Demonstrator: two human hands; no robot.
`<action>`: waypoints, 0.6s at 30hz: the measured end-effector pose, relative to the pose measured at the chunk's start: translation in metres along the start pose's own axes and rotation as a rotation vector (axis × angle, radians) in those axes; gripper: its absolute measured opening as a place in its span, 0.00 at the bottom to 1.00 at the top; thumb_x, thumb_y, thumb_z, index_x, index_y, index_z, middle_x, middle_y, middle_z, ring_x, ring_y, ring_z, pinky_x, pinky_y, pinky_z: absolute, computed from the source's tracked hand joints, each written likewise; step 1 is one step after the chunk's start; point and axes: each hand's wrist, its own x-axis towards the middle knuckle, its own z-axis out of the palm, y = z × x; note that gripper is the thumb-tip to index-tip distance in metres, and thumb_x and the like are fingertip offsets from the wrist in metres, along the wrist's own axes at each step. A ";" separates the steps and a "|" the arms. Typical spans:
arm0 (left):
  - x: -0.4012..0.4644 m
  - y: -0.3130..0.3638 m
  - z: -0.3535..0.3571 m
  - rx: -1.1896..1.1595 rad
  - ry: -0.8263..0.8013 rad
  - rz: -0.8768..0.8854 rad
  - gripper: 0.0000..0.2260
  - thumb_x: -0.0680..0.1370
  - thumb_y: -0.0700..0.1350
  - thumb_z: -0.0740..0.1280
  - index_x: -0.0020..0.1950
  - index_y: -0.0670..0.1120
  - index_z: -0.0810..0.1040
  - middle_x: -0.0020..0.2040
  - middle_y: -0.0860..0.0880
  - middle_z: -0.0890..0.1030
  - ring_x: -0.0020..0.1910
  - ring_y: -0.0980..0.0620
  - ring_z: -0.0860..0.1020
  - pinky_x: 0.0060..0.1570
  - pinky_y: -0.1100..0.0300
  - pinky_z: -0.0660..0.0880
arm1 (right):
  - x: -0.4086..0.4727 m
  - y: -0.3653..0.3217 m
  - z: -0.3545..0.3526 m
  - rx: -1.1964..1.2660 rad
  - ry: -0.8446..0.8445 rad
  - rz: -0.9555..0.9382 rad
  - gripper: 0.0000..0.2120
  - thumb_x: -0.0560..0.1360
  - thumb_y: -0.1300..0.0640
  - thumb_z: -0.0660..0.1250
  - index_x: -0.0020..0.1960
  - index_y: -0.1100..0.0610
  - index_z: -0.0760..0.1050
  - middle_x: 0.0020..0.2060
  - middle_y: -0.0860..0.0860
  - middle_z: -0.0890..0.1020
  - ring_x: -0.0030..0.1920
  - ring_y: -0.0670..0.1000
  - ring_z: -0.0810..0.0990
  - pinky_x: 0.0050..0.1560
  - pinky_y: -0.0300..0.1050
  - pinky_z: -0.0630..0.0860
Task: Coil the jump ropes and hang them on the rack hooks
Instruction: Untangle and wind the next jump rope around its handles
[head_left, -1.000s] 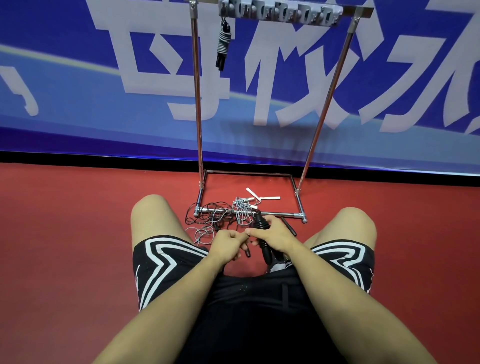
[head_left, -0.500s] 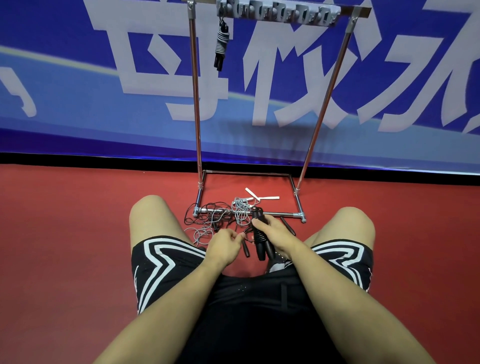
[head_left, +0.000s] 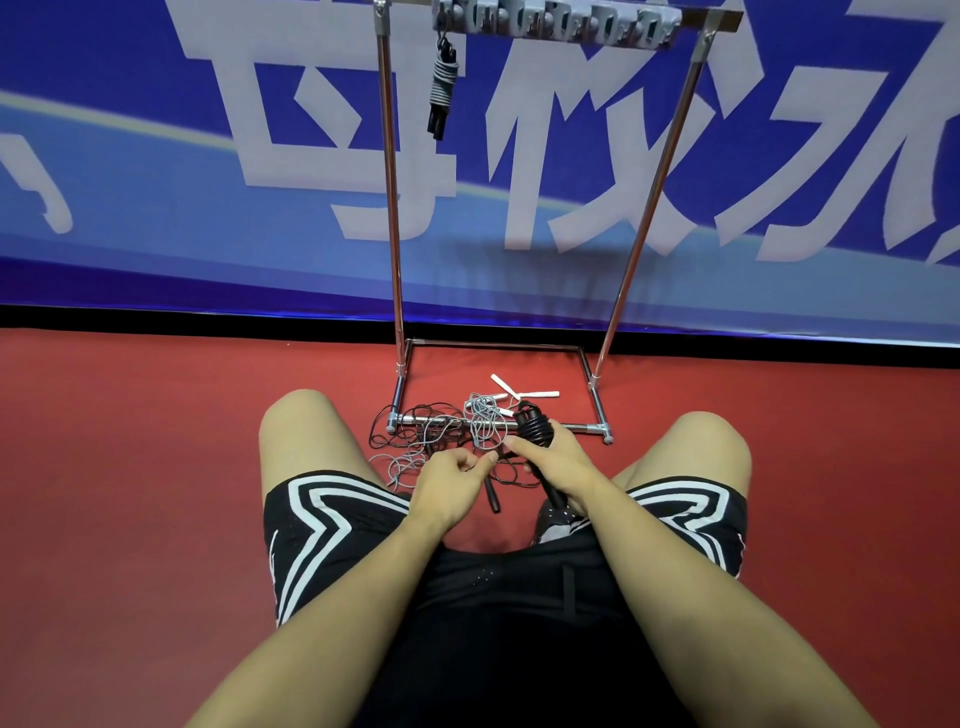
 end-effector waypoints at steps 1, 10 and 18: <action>0.001 -0.001 0.000 -0.031 0.003 0.020 0.18 0.79 0.59 0.69 0.37 0.47 0.80 0.32 0.58 0.79 0.36 0.58 0.77 0.44 0.57 0.73 | 0.001 0.001 -0.001 -0.002 0.017 0.002 0.16 0.75 0.51 0.77 0.56 0.55 0.74 0.40 0.49 0.81 0.38 0.49 0.78 0.43 0.43 0.75; 0.001 0.000 0.004 -0.339 -0.004 0.031 0.10 0.83 0.47 0.67 0.46 0.43 0.81 0.39 0.48 0.86 0.40 0.52 0.84 0.47 0.57 0.81 | 0.000 -0.004 0.006 0.240 -0.052 0.200 0.15 0.83 0.49 0.64 0.63 0.58 0.73 0.46 0.56 0.78 0.38 0.51 0.77 0.42 0.50 0.81; 0.005 -0.006 0.004 -0.256 -0.041 0.043 0.31 0.75 0.70 0.66 0.43 0.41 0.83 0.45 0.48 0.87 0.51 0.53 0.85 0.60 0.48 0.79 | 0.001 0.002 0.005 0.027 -0.096 0.061 0.16 0.72 0.46 0.78 0.56 0.54 0.84 0.53 0.54 0.87 0.56 0.56 0.85 0.66 0.57 0.78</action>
